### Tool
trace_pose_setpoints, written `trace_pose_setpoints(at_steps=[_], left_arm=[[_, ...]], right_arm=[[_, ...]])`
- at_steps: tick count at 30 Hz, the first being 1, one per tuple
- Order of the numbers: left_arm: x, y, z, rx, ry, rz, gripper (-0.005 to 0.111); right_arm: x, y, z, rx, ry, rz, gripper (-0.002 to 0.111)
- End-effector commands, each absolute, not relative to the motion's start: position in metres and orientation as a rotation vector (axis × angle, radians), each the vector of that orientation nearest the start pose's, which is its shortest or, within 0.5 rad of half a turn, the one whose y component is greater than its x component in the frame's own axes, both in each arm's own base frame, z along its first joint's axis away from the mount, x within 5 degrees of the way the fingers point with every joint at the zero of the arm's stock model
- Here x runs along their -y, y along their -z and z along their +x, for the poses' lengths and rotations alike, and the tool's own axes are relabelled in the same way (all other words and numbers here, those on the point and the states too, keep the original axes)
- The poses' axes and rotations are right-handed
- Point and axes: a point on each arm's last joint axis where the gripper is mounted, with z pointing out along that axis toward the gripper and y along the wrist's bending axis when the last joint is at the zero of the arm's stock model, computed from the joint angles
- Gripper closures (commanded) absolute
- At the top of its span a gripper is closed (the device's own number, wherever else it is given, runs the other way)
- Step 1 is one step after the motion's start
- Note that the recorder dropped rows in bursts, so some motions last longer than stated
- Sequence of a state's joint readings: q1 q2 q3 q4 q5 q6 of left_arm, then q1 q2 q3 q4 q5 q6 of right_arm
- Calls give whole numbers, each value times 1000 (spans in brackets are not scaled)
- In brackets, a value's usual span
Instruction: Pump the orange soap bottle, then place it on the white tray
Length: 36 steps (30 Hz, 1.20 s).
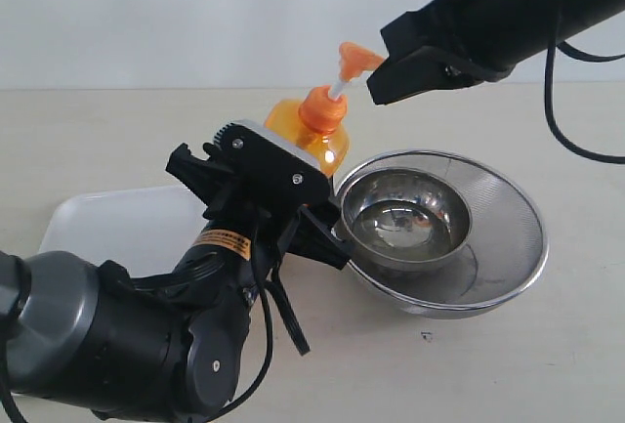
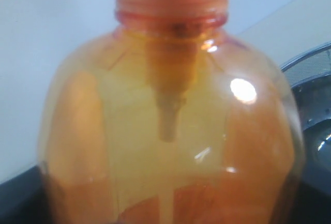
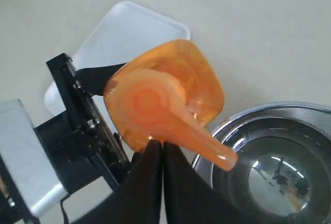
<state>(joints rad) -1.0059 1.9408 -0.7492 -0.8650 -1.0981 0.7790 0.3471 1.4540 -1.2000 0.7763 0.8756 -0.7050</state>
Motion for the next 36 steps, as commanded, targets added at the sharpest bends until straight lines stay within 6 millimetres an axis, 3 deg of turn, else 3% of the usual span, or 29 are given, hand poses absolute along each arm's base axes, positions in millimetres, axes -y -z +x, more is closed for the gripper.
trace_pose_setpoints(at_steps=[1,9,12,15,18,25,36], left_arm=[[253,-156,232,-1555,-124,544,102],[253,-156,232,-1555,-124,544,102],[253,-156,232,-1555,-124,544,102],[253,-156,232,-1555,-124,544,102],[253,-156,232,-1555,-124,544,102],[253,-156,232,-1555,-124,544,102],[253,-156,232,-1555,-124,544,102]], right_arm=[[-149,-329,275,-2244,-741,-806,108],[-154,-330,264,-2257,-868,-874,108],[-160,-349,255,-2109,-1019,-888,108],[-154,-362,259,-2038,-902,-790,108],[-150,-361,265,-2041,-821,-744,108],[-153,-343,280,-2076,-772,-769,108],[-153,-336,280,-2125,-758,-798,108]])
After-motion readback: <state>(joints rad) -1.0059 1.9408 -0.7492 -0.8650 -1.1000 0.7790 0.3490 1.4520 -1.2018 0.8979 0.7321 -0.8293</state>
